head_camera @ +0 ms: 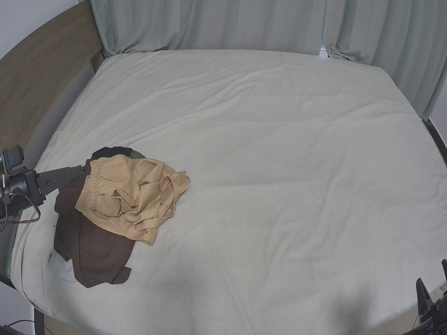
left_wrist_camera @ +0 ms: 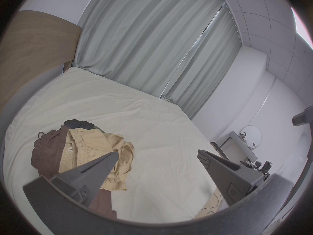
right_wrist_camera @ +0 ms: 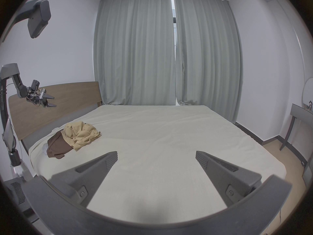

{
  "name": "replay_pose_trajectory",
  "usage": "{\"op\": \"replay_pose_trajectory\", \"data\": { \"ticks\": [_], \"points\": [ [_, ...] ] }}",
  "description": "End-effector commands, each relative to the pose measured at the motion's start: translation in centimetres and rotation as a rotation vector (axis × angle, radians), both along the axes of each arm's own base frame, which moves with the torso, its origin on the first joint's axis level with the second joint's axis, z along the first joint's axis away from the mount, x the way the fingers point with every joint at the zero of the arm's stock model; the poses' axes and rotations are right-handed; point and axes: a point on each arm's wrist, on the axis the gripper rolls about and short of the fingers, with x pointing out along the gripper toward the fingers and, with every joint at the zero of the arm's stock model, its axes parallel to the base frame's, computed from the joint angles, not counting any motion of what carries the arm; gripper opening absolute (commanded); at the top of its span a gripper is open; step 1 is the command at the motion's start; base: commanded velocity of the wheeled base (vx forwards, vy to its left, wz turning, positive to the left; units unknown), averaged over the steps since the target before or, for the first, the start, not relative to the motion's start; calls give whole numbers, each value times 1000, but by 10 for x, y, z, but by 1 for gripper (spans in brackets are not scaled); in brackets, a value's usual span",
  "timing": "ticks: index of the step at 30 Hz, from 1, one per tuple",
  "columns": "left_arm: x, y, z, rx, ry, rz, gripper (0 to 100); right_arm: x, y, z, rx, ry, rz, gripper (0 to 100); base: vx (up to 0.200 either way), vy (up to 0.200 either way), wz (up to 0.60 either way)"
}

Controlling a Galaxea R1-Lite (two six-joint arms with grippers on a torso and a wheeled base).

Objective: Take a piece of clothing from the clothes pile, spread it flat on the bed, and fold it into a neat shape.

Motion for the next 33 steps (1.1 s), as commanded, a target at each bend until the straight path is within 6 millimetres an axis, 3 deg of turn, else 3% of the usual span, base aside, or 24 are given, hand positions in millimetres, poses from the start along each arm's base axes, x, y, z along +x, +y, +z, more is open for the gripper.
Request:
{"op": "replay_pose_trajectory", "data": {
  "ticks": [1,16,33],
  "points": [
    [20,19,-20,-2,53,33,100,0,0,-5,0,1,0,100,0,0,0],
    [61,50,-57,-24,88,55,100,0,0,-5,0,1,0,100,0,0,0],
    [89,70,-85,-25,129,74,100,0,0,-5,1,0,0,100,0,0,0]
  ]
}}
